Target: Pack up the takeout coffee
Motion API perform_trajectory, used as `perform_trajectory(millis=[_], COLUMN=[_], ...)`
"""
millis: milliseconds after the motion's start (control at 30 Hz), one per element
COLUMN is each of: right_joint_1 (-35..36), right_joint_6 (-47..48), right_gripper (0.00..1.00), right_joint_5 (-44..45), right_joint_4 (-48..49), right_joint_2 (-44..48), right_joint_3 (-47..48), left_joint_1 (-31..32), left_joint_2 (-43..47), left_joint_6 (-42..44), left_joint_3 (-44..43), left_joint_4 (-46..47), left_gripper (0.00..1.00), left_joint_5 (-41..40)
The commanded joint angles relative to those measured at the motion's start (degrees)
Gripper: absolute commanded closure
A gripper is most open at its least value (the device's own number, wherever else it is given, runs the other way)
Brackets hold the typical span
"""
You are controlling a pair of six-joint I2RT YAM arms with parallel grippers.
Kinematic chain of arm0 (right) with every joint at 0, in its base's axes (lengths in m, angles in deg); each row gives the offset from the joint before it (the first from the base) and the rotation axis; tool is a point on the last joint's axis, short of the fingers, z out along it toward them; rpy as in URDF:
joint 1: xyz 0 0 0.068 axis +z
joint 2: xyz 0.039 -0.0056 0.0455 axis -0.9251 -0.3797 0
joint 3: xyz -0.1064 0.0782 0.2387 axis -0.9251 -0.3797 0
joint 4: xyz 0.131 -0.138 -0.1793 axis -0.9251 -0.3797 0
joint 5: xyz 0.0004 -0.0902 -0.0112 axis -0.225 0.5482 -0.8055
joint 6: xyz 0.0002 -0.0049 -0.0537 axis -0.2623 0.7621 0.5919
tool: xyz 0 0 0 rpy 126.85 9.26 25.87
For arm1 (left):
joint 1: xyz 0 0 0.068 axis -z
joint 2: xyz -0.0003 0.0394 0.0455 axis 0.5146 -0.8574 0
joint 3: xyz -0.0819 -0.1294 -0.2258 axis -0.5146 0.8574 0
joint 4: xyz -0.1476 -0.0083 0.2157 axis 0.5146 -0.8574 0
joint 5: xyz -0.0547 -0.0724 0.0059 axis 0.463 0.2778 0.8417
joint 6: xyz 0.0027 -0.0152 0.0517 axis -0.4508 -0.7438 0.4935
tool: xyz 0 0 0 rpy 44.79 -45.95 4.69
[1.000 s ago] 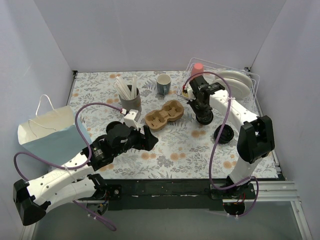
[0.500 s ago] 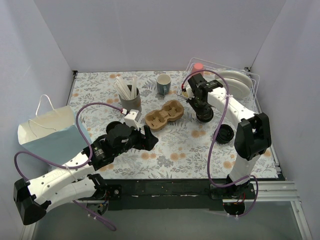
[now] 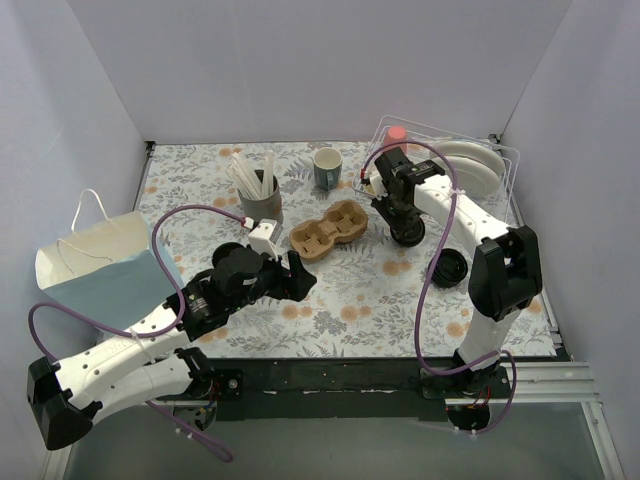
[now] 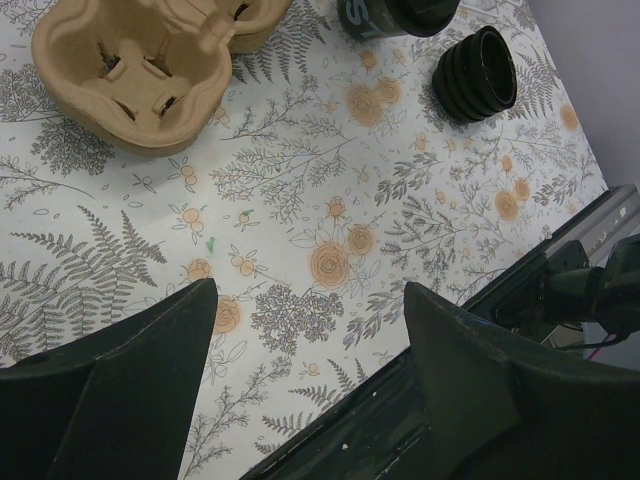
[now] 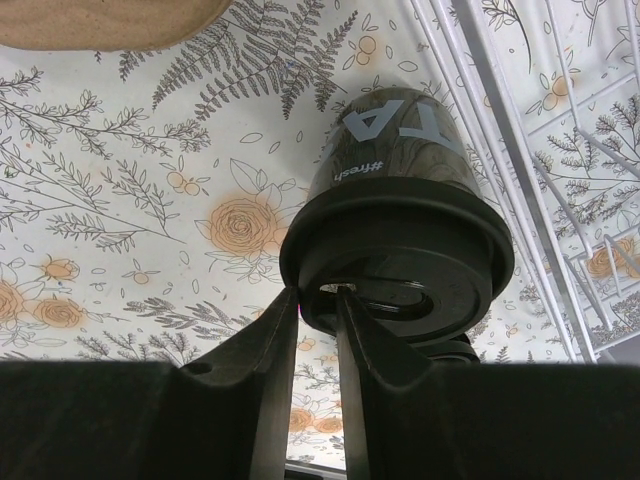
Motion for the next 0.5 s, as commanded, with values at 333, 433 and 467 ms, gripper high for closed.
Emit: perform_trajectory(millis=[333,433,467], right_joint_1=[0.3,0.2,0.3], right_joint_6=[1.2,1.4,1.4], right_gripper=[0.69,0.69,0.69], right_joint_5=[2.7,3.4,3.4], right_joint_4=[-0.6,-0.7,-0.8], right_joint_2=[-1.2,-2.1,-2.3], right_joint_3=[4.1,4.8,4.9], left_joint_1=[0.0,-0.1,-0.1], left_joint_2=[0.6,0.9,1.1], left_joint_6=[0.2,0.2,0.2], left_joint_3=[0.5,0.5,0.5], left_joint_4=[0.4,0.4,0.3], left_gripper=[0.25,0.25,0.25], left_joint_5=[-1.5,-1.4,-1.5])
